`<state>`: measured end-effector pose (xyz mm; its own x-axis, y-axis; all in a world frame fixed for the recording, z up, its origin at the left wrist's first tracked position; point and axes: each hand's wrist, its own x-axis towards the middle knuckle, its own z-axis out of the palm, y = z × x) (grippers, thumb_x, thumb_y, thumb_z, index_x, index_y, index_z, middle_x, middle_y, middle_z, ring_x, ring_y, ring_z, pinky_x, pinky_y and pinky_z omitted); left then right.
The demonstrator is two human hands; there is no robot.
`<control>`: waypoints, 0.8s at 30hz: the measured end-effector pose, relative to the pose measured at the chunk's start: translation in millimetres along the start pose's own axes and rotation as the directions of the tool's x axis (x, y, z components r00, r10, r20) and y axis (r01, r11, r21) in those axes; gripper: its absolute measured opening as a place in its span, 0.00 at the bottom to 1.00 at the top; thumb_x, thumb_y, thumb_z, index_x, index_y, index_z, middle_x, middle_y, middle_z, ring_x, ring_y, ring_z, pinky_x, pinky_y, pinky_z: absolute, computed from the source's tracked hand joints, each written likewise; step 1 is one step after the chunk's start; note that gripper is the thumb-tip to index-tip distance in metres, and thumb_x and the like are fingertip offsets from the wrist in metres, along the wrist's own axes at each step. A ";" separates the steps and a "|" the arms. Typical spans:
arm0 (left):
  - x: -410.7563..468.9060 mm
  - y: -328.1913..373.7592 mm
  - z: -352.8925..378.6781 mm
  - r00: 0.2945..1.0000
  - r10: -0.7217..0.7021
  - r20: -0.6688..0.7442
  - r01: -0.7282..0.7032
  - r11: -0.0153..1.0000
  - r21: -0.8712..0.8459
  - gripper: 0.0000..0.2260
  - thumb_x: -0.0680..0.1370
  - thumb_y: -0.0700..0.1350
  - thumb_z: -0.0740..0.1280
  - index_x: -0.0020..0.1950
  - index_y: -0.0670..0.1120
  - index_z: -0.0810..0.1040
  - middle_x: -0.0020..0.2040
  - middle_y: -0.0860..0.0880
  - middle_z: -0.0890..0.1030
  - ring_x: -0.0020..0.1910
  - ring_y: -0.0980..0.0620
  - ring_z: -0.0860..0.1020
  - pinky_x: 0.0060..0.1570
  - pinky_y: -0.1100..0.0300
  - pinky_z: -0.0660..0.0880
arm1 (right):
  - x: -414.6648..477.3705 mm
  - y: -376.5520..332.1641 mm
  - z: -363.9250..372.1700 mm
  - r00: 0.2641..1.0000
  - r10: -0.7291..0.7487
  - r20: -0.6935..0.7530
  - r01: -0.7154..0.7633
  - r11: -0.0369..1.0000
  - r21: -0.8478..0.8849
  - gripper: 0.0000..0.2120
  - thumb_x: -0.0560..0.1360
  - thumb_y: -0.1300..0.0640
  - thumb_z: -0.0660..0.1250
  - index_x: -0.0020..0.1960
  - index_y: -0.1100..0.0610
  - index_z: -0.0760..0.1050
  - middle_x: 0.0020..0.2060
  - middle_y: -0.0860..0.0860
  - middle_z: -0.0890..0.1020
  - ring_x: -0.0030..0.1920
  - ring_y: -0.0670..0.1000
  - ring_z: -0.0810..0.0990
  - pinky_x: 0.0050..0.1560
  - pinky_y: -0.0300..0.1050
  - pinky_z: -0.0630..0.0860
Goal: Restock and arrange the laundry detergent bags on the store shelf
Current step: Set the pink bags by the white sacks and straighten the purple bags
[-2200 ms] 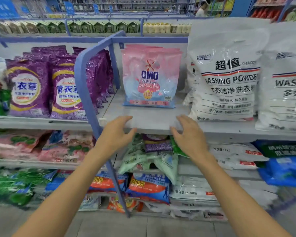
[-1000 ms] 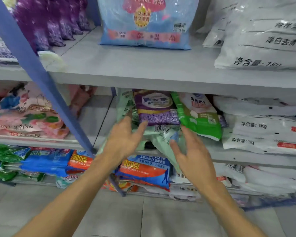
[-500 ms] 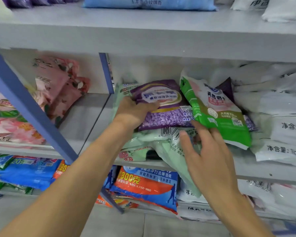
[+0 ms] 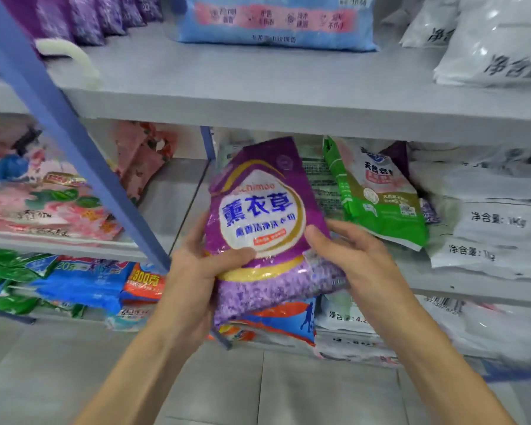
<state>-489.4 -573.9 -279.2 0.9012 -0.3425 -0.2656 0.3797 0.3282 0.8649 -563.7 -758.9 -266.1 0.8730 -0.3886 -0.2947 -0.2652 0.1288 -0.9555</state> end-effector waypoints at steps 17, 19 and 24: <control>-145.0 91.3 51.4 0.990 -0.124 0.061 0.125 0.992 -0.016 0.25 0.72 0.37 0.71 0.69 0.49 0.75 0.61 0.41 0.84 0.57 0.38 0.84 0.49 0.46 0.83 | -124.7 -92.3 -14.8 0.938 0.099 0.331 -0.114 0.993 0.026 0.26 0.66 0.73 0.78 0.60 0.57 0.79 0.50 0.53 0.88 0.50 0.51 0.88 0.45 0.40 0.82; -159.5 93.9 49.1 0.991 -0.118 0.060 0.119 0.993 -0.006 0.31 0.67 0.35 0.77 0.69 0.50 0.75 0.60 0.40 0.84 0.57 0.38 0.84 0.47 0.46 0.84 | -132.6 -97.0 -13.8 0.921 0.118 0.372 -0.129 0.992 0.003 0.28 0.65 0.72 0.79 0.62 0.59 0.79 0.51 0.54 0.88 0.51 0.52 0.88 0.47 0.40 0.82; -186.0 113.4 39.0 0.992 -0.055 0.116 0.043 0.993 0.108 0.47 0.52 0.33 0.84 0.68 0.52 0.74 0.60 0.41 0.84 0.58 0.39 0.84 0.48 0.48 0.83 | -144.2 -105.7 -1.3 0.888 0.110 0.446 -0.132 0.991 0.017 0.33 0.59 0.67 0.80 0.65 0.62 0.79 0.55 0.57 0.87 0.55 0.58 0.86 0.54 0.47 0.82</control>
<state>-622.1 -507.3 -115.1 0.8483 -0.4603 -0.2616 0.3929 0.2160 0.8938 -662.1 -717.6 -122.6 0.9286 0.0762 -0.3631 -0.3710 0.1942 -0.9081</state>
